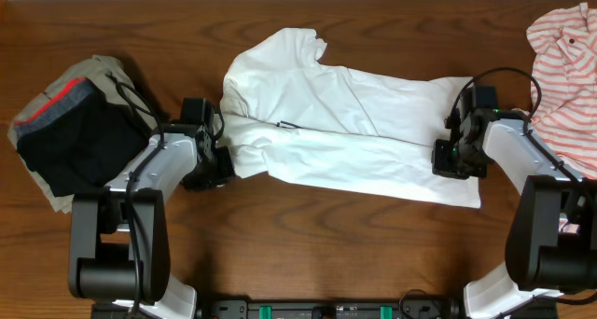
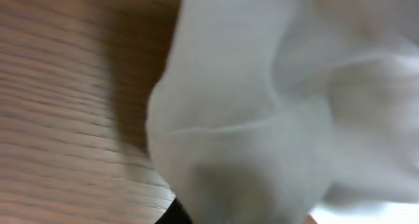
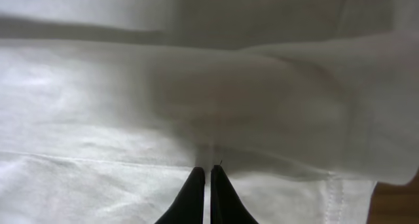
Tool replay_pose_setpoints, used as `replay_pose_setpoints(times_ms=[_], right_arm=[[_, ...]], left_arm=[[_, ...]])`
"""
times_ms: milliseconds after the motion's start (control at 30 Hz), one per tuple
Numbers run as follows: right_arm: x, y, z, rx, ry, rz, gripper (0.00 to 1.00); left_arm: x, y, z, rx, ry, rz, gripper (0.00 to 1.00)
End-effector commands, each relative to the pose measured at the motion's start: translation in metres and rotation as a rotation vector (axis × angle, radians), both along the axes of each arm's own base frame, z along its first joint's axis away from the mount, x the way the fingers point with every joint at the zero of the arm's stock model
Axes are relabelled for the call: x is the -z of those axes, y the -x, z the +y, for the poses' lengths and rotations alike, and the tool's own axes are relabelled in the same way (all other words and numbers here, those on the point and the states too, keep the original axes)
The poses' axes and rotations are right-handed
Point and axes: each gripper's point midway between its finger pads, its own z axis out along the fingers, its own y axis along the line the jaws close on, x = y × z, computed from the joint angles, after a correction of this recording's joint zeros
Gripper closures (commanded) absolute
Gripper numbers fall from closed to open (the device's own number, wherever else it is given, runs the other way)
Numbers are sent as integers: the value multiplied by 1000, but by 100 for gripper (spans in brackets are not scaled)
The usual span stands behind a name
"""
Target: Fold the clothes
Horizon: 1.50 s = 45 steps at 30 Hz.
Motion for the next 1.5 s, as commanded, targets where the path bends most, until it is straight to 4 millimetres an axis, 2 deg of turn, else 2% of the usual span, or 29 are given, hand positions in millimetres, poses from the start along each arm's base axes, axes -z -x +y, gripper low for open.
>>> replay_pose_setpoints(times_ms=[0, 100, 333, 567, 933, 1033, 1133, 1300, 1467], right_arm=[[1, 4, 2, -21, 7, 9, 96], [5, 6, -3, -17, 31, 19, 96], [24, 10, -15, 7, 52, 68, 96], [41, 10, -28, 42, 60, 91, 96], [42, 9, -52, 75, 98, 78, 96], [41, 10, -60, 71, 120, 81, 96], [41, 11, -68, 90, 133, 80, 95], [41, 9, -74, 112, 134, 68, 93], [41, 9, -72, 112, 123, 65, 88]], left_arm=[[6, 5, 32, -16, -176, 14, 87], [5, 3, 41, -19, -227, 5, 86], [-5, 1, 76, -32, -439, -8, 86], [-3, 12, 77, -42, -443, 27, 86], [2, 47, 79, -38, -453, 149, 85], [1, 53, 79, -34, -455, 175, 73], [1, 56, 79, -31, -456, 190, 67], [0, 57, 80, -30, -459, 193, 65], [-11, 42, 85, -85, -494, 129, 65]])
